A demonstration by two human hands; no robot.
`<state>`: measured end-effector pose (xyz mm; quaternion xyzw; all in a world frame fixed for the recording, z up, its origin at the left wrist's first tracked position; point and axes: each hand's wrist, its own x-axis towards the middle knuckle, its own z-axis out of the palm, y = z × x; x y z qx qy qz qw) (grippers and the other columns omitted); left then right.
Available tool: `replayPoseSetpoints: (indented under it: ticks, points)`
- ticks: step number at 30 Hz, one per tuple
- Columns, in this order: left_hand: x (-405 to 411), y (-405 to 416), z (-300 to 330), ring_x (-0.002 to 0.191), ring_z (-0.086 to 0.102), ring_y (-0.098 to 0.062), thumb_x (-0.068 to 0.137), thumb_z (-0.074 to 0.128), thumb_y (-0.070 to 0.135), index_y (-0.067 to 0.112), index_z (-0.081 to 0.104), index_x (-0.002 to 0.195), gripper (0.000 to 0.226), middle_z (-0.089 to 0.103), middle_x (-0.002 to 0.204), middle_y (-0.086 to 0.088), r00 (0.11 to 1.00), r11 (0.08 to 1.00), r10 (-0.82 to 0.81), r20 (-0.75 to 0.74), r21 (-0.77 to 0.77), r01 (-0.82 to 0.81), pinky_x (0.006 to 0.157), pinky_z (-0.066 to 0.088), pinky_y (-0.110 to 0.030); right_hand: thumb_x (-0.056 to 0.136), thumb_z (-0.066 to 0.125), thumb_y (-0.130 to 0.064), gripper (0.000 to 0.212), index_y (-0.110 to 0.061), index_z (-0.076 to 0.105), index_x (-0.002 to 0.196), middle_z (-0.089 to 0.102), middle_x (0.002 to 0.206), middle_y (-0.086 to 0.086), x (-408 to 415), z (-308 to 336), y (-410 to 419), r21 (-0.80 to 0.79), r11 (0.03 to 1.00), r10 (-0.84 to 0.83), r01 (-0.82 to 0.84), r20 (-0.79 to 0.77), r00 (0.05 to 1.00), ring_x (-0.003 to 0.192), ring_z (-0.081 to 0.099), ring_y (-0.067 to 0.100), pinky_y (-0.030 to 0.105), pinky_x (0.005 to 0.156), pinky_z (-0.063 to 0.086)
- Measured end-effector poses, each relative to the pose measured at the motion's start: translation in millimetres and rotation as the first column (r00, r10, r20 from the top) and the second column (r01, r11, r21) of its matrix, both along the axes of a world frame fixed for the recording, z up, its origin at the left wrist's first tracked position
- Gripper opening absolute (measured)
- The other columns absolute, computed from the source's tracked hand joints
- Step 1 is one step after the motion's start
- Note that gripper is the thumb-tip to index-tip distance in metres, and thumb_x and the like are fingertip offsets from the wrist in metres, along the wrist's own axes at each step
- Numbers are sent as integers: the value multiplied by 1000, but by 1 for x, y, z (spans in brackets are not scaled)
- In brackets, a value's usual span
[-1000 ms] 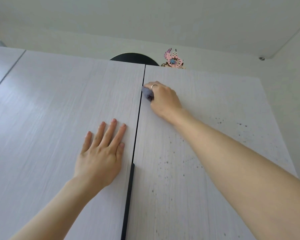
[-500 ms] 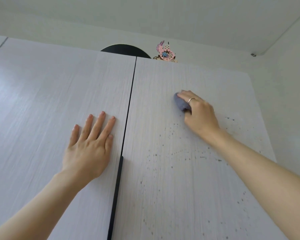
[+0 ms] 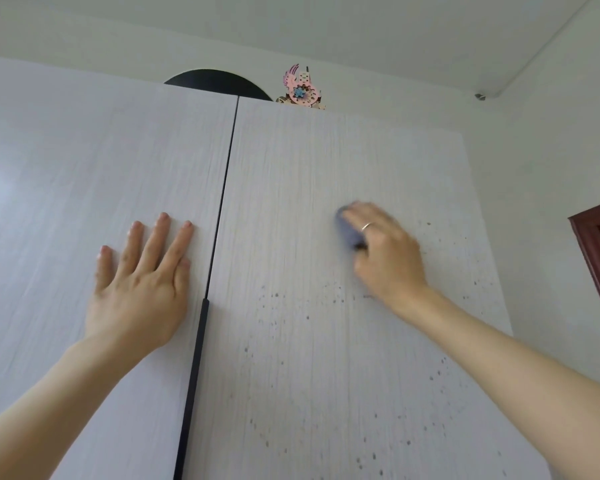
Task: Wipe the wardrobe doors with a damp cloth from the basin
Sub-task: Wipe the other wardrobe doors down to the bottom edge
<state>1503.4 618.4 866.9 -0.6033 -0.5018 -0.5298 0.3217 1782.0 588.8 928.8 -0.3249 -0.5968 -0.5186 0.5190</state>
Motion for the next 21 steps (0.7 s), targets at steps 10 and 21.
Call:
replayPoseSetpoints:
  ticks: [10, 21]
  points:
    - [5, 5, 0, 144, -16, -16, 92, -2, 41, 44, -31, 131, 48, -17, 156, 11, 999, 1000, -27, 37, 13, 26, 116, -7, -44, 80, 43, 6, 40, -6, 61, 114, 58, 124, 13, 75, 48, -12, -30, 999, -27, 14, -531, 847, 108, 54, 34, 34, 84, 41]
    - [7, 7, 1, 145, -9, -20, 96, 7, 36, 38, -7, 148, 54, -8, 158, 6, 998, 1000, -15, 57, 16, 15, 114, -4, -49, 68, 37, 11, 60, -7, 63, 120, 55, 131, 8, 65, -35, -8, -89, 985, -108, 147, 342, 933, 126, 47, 23, 22, 104, 34]
